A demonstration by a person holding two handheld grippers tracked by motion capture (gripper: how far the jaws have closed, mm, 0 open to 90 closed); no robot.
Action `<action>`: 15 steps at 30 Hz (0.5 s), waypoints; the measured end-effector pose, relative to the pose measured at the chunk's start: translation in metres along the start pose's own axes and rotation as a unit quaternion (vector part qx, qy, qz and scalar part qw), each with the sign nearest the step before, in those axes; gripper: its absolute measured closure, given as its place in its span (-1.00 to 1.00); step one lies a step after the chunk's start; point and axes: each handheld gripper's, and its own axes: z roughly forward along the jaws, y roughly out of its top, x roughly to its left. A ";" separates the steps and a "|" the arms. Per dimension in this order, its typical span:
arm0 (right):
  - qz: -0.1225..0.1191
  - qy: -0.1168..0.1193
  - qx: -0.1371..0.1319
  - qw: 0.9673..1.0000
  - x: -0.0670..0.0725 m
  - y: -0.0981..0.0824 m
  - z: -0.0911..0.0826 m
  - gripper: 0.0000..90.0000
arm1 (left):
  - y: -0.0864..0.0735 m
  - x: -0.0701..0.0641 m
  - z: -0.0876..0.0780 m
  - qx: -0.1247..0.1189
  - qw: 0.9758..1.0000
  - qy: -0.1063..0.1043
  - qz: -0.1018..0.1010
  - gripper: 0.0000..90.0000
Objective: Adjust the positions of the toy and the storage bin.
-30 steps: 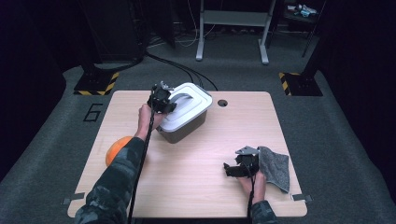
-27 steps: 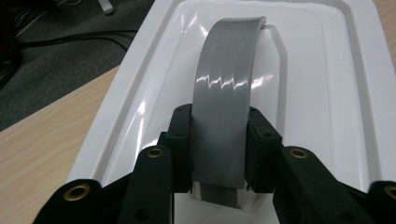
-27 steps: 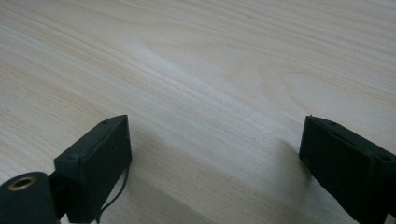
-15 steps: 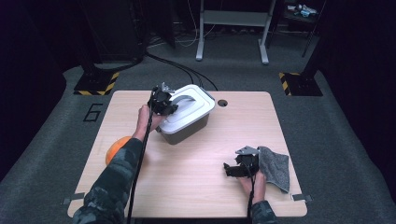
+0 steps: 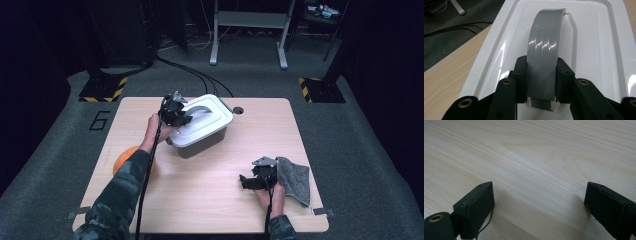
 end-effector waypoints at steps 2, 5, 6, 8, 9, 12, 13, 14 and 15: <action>0.004 0.000 0.002 1.000 0.000 0.000 0.000 -0.80 | 0.000 -0.002 -0.001 0.000 1.000 -0.006 0.003 0.50; 0.003 0.000 0.002 1.000 0.000 0.000 0.000 -0.81 | -0.002 -0.006 -0.002 -0.003 1.000 -0.011 0.011 0.50; 0.003 0.000 0.002 1.000 0.000 0.000 0.000 -0.81 | -0.002 -0.007 -0.003 -0.003 1.000 -0.013 0.015 0.50; 0.004 0.000 0.003 1.000 0.000 0.000 0.000 -0.81 | -0.003 -0.009 -0.003 -0.005 1.000 -0.016 0.018 0.50; 0.004 -0.001 0.003 1.000 0.000 0.001 0.000 -0.81 | -0.003 -0.010 -0.003 -0.008 1.000 -0.020 0.013 0.50; 0.009 0.000 0.006 1.000 0.001 0.001 0.000 -0.81 | -0.004 -0.012 -0.005 -0.005 0.999 -0.026 0.018 0.50; 0.010 -0.003 0.005 1.000 0.001 0.001 0.000 -0.80 | -0.004 -0.013 -0.005 -0.005 0.999 -0.028 0.019 0.50; 0.011 -0.004 0.007 1.000 0.001 0.001 0.000 -0.80 | -0.004 -0.013 -0.006 -0.002 0.999 -0.031 0.024 0.50; 0.014 -0.004 0.007 1.000 0.001 0.001 0.000 -0.80 | -0.004 -0.015 -0.006 -0.004 0.999 -0.031 0.024 0.50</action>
